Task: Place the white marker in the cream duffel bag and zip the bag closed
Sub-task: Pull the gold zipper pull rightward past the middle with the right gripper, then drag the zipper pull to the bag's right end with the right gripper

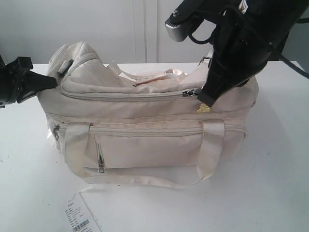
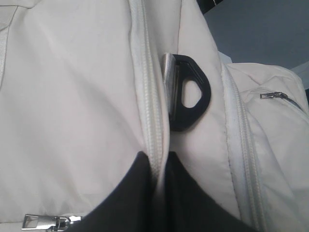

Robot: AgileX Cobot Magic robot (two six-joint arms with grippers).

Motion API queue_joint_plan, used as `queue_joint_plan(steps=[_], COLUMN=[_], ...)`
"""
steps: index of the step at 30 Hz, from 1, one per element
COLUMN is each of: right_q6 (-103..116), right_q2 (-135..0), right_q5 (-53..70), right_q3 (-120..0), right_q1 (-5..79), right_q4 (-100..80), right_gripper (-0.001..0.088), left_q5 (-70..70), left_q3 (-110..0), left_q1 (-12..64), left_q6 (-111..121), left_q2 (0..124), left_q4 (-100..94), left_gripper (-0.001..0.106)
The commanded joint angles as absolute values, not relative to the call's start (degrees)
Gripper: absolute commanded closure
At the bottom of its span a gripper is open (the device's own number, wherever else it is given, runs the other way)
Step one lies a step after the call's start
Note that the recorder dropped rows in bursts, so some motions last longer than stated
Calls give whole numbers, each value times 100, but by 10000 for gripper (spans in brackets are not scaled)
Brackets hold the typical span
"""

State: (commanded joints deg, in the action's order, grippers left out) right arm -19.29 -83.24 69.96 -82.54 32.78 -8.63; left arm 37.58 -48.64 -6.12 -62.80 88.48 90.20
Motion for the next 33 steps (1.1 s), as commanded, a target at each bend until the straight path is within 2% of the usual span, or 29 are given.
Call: queue_joint_plan(steps=[33], right_q6=[-1973], right_q2=[-8212], right_q5=[6996], right_q3=[-8254], right_q1=[2761], right_q4=[-879], right_gripper=[868], left_q5=[3758], left_q3=[-4864], left_q1=[-612], left_q6=[-6293], left_q2=[8848], left_q4=[9020], left_gripper=[1053])
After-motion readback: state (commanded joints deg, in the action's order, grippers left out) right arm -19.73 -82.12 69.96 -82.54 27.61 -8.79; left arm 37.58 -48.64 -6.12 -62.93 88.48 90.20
